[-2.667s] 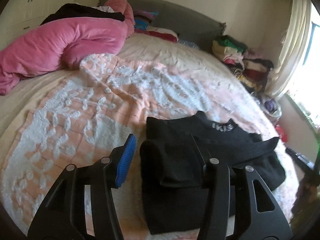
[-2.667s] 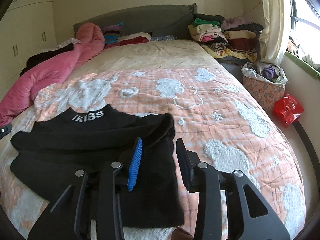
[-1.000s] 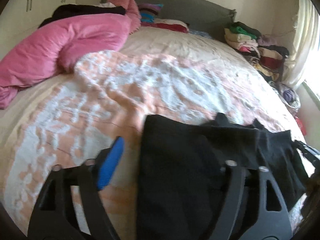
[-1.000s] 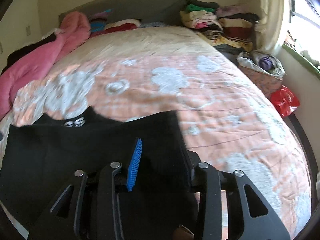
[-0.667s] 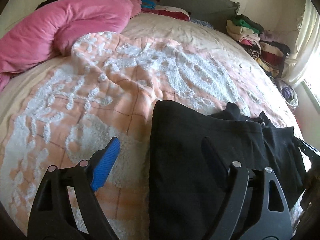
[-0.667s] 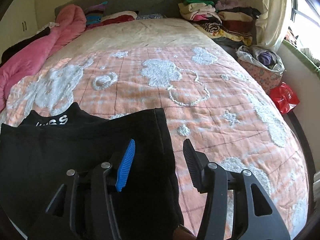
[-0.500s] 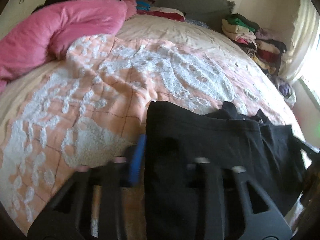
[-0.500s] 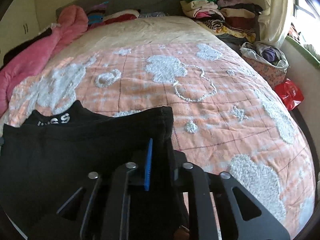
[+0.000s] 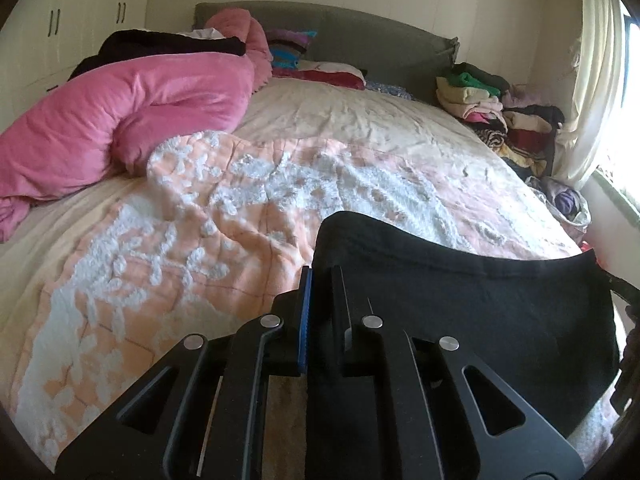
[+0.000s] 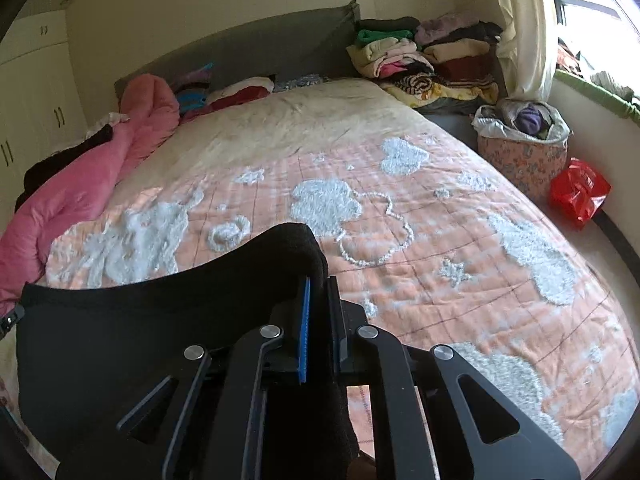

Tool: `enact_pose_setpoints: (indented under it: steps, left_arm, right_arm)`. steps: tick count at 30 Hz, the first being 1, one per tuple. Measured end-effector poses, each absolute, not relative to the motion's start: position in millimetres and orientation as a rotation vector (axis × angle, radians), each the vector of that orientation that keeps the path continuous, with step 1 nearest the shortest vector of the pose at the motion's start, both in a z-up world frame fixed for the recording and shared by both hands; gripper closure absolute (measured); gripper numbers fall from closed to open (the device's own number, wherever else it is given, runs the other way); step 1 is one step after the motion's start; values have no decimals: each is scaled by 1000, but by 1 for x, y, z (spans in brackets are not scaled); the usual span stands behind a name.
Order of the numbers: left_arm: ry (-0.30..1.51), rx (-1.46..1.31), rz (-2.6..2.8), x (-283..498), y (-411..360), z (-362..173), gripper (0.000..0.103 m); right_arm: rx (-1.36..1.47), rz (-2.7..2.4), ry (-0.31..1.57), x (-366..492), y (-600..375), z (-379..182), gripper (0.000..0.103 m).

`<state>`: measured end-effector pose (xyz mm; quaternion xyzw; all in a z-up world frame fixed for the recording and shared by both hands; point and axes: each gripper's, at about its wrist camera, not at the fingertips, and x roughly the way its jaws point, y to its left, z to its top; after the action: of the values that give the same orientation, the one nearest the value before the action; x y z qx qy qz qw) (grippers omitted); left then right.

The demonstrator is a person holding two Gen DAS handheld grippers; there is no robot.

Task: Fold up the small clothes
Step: 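Lift the folded edge with both grippers and fold it over toward the collar, then open both grippers and release the folded shirt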

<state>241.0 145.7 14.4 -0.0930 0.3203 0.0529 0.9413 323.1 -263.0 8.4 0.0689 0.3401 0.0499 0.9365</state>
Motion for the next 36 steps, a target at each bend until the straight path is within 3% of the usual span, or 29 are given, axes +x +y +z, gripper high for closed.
enact_pose_setpoints:
  steps: [25,29,33,36]
  left_arm:
    - [751,-144,136,246,145,-10,98]
    - [757,-139,135,241,144,-9,96]
    - [765,-136,137,236,144,-7,81]
    - [774,-128,151,230,144,-5,61]
  right_arm:
    - [89,29,752,319,-251,-23,91]
    - [103,26,751,311,-255,-22,81]
    - [92,42,732,297,-253,-17,60]
    - [86,66,725,288,-248,-13,43]
